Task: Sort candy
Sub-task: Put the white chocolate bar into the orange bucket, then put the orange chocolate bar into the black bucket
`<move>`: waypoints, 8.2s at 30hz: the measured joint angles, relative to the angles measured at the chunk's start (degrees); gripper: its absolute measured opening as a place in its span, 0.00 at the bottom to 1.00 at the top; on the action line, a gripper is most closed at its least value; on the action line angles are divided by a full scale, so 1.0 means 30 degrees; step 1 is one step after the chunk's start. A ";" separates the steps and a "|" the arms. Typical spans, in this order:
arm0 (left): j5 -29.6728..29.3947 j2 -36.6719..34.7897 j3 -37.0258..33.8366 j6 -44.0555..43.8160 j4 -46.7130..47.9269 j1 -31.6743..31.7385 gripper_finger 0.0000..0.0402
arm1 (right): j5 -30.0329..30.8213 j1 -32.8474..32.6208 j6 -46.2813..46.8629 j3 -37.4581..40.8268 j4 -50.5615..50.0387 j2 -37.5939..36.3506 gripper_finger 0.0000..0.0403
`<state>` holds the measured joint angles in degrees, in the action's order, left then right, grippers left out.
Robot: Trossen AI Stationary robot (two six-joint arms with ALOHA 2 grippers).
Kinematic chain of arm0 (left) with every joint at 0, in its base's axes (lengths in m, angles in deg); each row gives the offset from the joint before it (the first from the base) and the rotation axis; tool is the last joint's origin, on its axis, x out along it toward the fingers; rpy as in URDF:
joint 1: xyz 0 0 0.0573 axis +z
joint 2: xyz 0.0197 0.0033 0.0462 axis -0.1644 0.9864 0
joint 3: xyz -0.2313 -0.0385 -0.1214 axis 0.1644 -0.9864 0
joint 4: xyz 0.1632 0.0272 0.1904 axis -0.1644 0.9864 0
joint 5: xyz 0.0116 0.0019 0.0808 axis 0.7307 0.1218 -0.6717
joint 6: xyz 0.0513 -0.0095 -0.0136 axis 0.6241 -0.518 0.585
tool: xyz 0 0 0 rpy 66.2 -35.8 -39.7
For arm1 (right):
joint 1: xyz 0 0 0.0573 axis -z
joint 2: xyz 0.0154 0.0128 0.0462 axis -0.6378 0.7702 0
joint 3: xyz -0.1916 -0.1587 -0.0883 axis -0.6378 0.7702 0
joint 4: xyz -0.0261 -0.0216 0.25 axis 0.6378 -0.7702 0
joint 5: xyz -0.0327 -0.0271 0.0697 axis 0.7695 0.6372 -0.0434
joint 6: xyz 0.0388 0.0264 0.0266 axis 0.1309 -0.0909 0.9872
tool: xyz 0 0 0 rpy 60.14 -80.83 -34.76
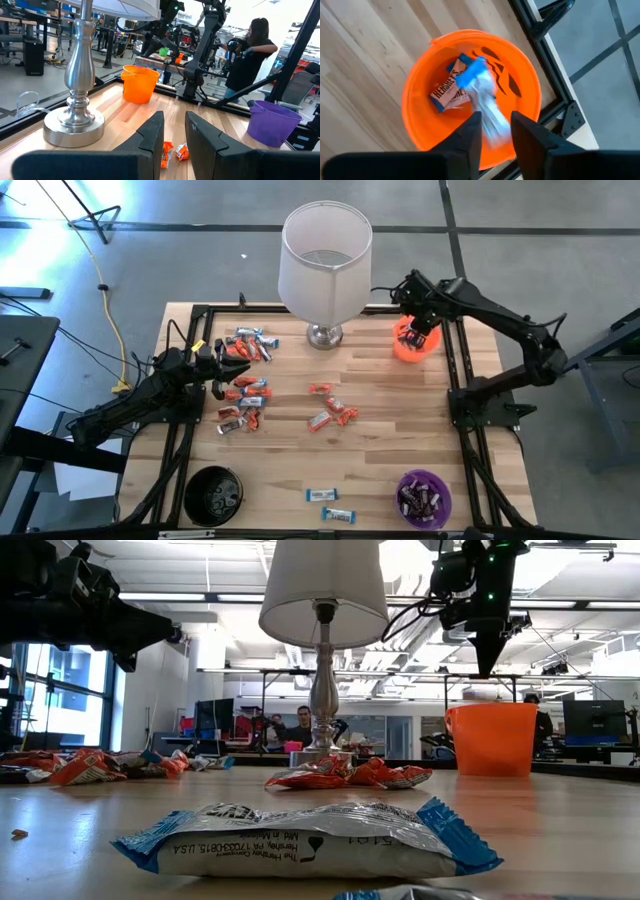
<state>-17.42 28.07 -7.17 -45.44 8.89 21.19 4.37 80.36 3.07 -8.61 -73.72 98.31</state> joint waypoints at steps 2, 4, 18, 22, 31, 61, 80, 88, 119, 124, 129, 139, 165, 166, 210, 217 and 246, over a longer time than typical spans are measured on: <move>-0.0002 0.0004 0.0000 0.0000 0.0000 0.0005 0.16 | 0.0013 -0.0029 0.0066 0.0000 -0.0011 0.0000 0.30; -0.0007 -0.0004 0.0000 0.0000 -0.0007 0.0000 0.16 | -0.0003 -0.0081 0.0162 0.0000 -0.0056 0.0000 0.33; 0.0000 0.0000 -0.0004 0.0000 0.0000 0.0001 0.16 | -0.3265 -0.9166 0.9729 0.0817 -0.0890 0.0007 0.32; -0.0003 0.0004 -0.0003 0.0000 -0.0003 0.0000 0.16 | -0.3260 -1.2943 1.2650 0.1723 0.1723 0.0147 0.31; -0.0003 -0.0001 -0.0003 0.0000 -0.0007 0.0000 0.16 | -0.2911 -1.8584 1.7367 0.1978 0.6557 0.3549 0.31; -0.0007 0.0003 -0.0006 0.0000 0.0000 0.0000 0.16 | -0.1453 -2.5020 1.6555 -1.5709 0.3677 1.9356 0.31; -0.0002 -0.0002 -0.0002 0.0000 -0.0002 0.0007 0.16 | -0.2925 -2.4196 1.3500 -1.5708 0.5620 2.0661 0.39; -0.0006 0.0002 -0.0003 0.0000 -0.0006 0.0000 0.16 | -0.3027 -2.3914 1.3493 -1.5766 0.5579 2.1022 0.41; -0.0001 0.0001 -0.0001 0.0000 -0.0006 0.0005 0.16 | 0.3199 -2.2521 1.4193 -1.5601 -0.6903 1.6087 0.05; 0.0000 -0.0003 -0.0006 0.0000 -0.0006 0.0001 0.16 | 0.3237 -2.1798 1.4083 -1.4156 -0.6717 1.3434 0.05; -0.0007 0.0001 0.0000 0.0000 -0.0007 0.0002 0.16 | 0.3656 -2.0450 1.4016 -1.1516 -0.6641 1.0690 0.05; -0.0005 -0.0001 -0.0004 0.0000 -0.0007 0.0001 0.16 | 0.4590 -1.4874 1.1966 -0.3494 -0.6656 0.3947 0.05; -0.0007 -0.0002 -0.0001 0.0000 -0.0007 0.0001 0.16 | 0.2043 -0.1611 0.1889 0.3949 0.3314 -0.2994 0.41; -0.0002 -0.0004 -0.0005 0.0000 0.0000 0.0007 0.16 | 0.1679 -0.1797 0.2182 0.3949 0.3171 -0.2987 0.43; -0.0007 0.0004 0.0000 0.0000 -0.0007 0.0006 0.16 | -0.3573 -2.5448 1.9154 -0.6748 0.8652 1.2936 0.39; -0.0003 -0.0002 0.0000 0.0000 0.0000 0.0000 0.16 | -0.3908 -2.5927 1.9503 -0.8851 0.8746 1.4807 0.39; -0.0002 0.0002 -0.0003 -0.0002 -0.0003 0.0003 0.16 | -0.3935 -2.5960 1.7447 -0.9473 1.0540 1.7562 0.39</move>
<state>-17.43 28.07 -7.18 -45.45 8.88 21.20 -7.44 2.48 55.42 -37.03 -42.10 150.99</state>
